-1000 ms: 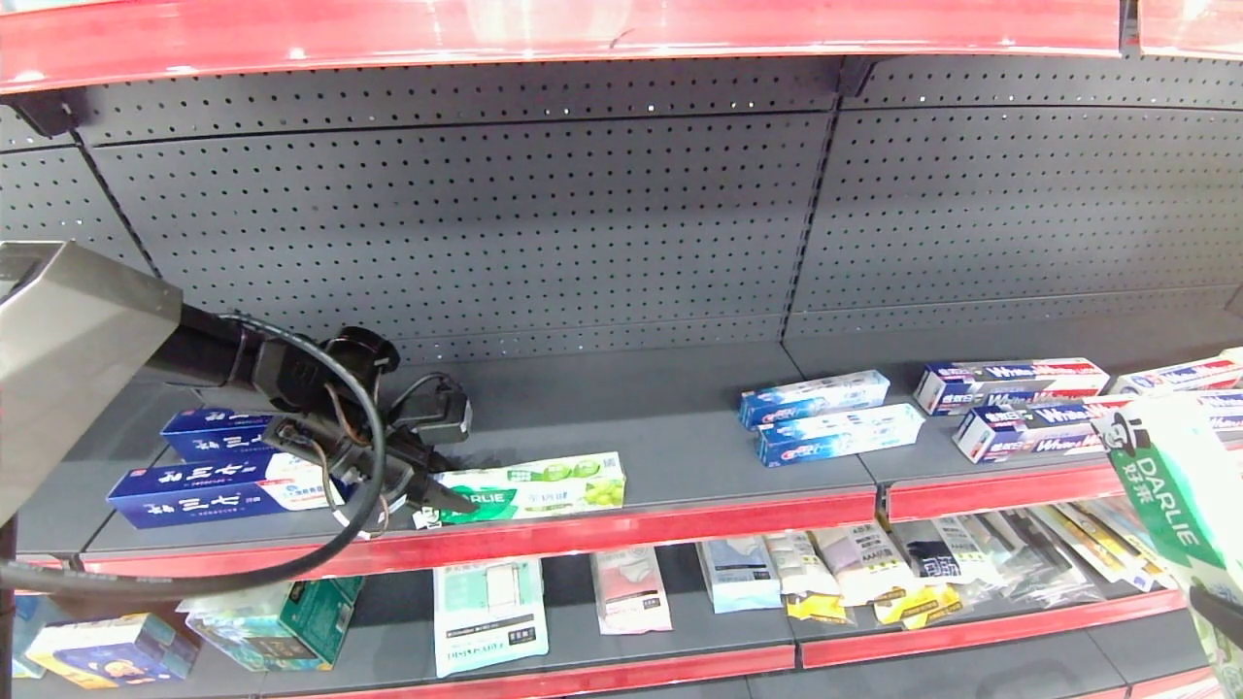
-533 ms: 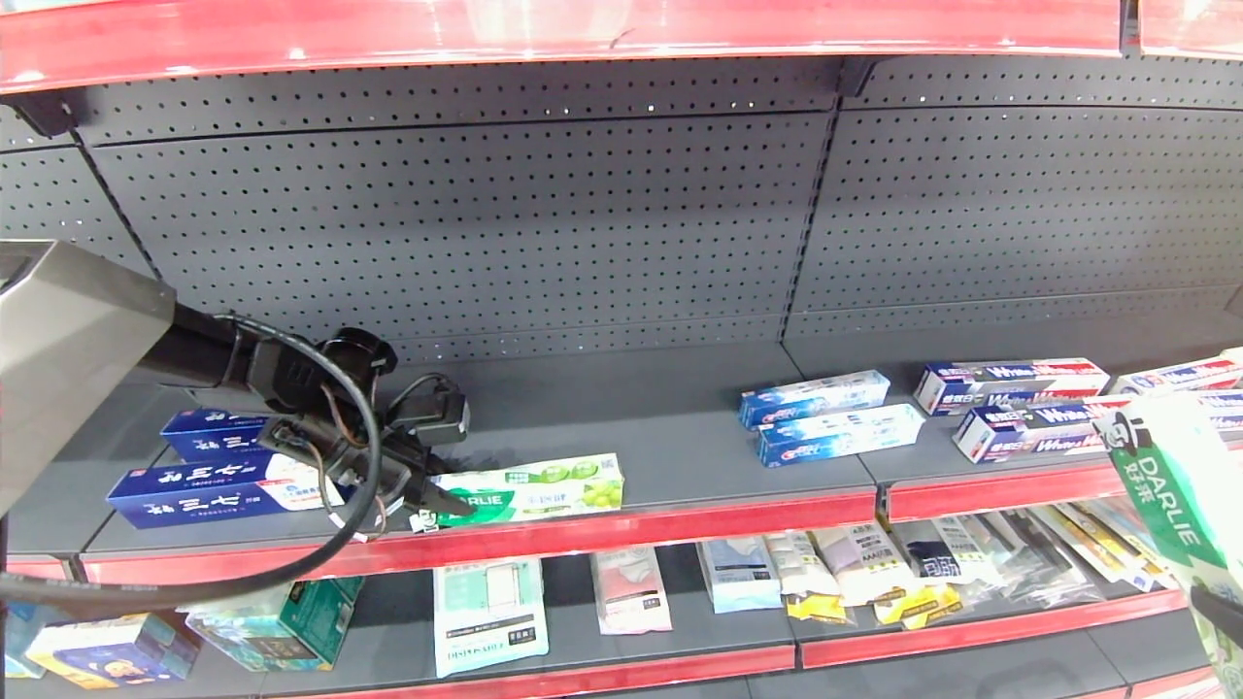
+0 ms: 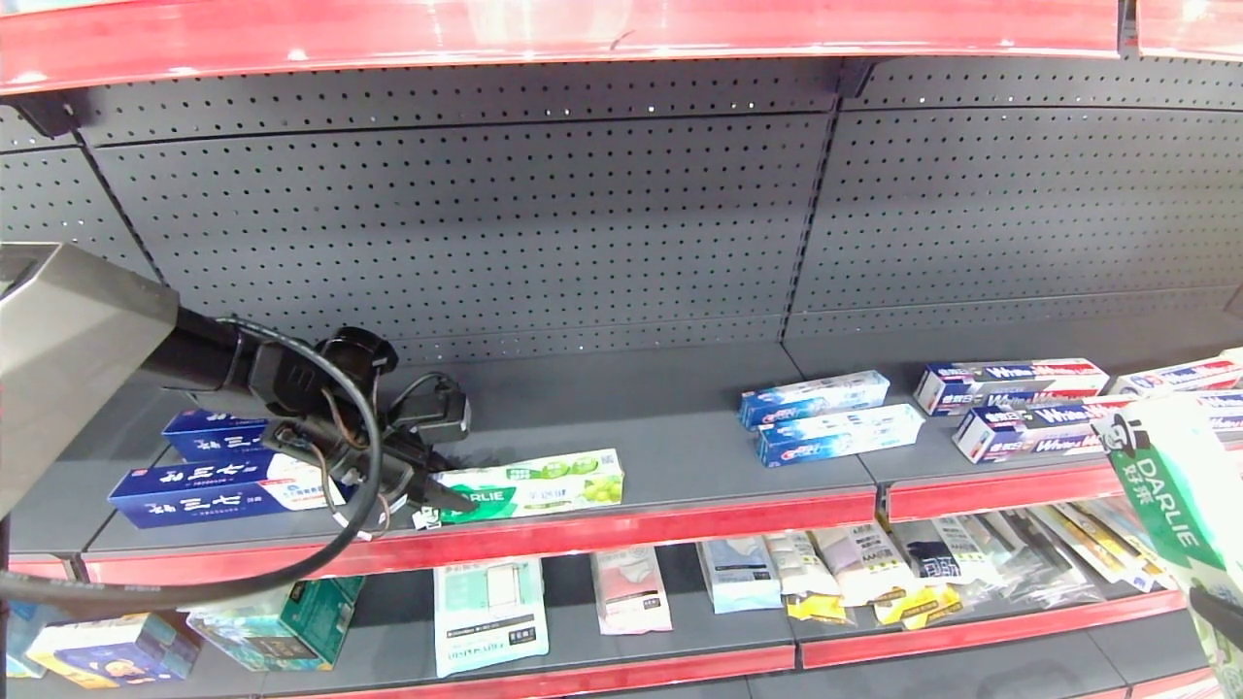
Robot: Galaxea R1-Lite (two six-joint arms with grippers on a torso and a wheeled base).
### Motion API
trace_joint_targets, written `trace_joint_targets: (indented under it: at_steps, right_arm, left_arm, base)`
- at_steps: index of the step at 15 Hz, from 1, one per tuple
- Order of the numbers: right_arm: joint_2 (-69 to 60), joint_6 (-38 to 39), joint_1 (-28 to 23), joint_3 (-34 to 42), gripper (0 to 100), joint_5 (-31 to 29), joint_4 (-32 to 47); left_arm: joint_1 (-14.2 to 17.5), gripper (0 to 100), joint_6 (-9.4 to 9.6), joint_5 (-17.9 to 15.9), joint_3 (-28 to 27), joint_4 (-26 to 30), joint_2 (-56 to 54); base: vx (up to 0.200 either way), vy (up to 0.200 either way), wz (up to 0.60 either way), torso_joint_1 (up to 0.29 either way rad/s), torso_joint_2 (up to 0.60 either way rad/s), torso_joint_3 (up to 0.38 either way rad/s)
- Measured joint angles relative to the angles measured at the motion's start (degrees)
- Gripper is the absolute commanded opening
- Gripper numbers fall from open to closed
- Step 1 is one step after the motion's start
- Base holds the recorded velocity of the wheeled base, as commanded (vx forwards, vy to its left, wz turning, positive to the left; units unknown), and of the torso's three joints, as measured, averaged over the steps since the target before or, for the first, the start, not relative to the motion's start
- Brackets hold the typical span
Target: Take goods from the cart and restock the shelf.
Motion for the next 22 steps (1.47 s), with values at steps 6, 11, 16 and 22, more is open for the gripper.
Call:
trace_joint_targets:
  at_steps: [6,11,16,22]
  right_arm:
    - [0.1,0.1,0.0,0.0,0,0.0,0.0]
    - [0.1,0.1,0.0,0.0,0,0.0,0.0]
    - [0.0,0.1,0.0,0.0,0,0.0,0.0]
    - [-0.1,0.1,0.0,0.8,0,0.0,0.0]
  left_arm:
    - [-0.6,0,-0.30,0.0,0.5,-0.1,-0.2]
    - [-0.8,100,-0.26,0.1,0.9,-0.2,-0.3]
    - [-0.8,100,-1.02,0.0,0.9,0.1,-0.2]
    - [-0.8,100,-2.55,0.0,0.8,-0.1,-0.4]
  base:
    - [0.000,0.000,0.00,0.000,0.00,0.000]
    - [0.000,0.000,0.00,0.000,0.00,0.000]
    - [0.000,0.000,0.00,0.000,0.00,0.000]
    - [0.000,0.000,0.00,0.000,0.00,0.000]
